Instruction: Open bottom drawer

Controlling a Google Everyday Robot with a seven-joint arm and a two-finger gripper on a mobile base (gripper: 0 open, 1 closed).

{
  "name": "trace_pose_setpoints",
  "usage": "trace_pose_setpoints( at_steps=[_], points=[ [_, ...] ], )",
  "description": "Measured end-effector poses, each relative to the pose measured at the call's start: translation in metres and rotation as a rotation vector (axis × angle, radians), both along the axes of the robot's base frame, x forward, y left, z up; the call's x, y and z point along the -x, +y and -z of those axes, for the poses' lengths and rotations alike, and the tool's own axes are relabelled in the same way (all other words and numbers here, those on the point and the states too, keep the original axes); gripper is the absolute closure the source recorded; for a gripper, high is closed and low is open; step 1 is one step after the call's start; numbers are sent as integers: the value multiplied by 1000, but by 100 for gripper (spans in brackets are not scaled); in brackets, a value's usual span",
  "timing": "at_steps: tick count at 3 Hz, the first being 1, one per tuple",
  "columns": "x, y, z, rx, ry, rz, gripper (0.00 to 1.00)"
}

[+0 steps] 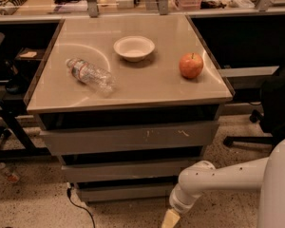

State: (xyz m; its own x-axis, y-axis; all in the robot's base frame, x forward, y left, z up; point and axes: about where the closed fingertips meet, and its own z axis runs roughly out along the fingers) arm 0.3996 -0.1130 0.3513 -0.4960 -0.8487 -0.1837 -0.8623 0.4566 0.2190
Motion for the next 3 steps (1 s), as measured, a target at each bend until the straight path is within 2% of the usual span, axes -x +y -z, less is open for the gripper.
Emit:
trace_pose_setpoints(
  at_steps=[1,2,3],
  points=[
    [-17,-18,22,-58,-48,64,0],
    [-33,-30,42,-85,-54,108,0],
    [-33,-30,42,-85,-54,108,0]
  ],
)
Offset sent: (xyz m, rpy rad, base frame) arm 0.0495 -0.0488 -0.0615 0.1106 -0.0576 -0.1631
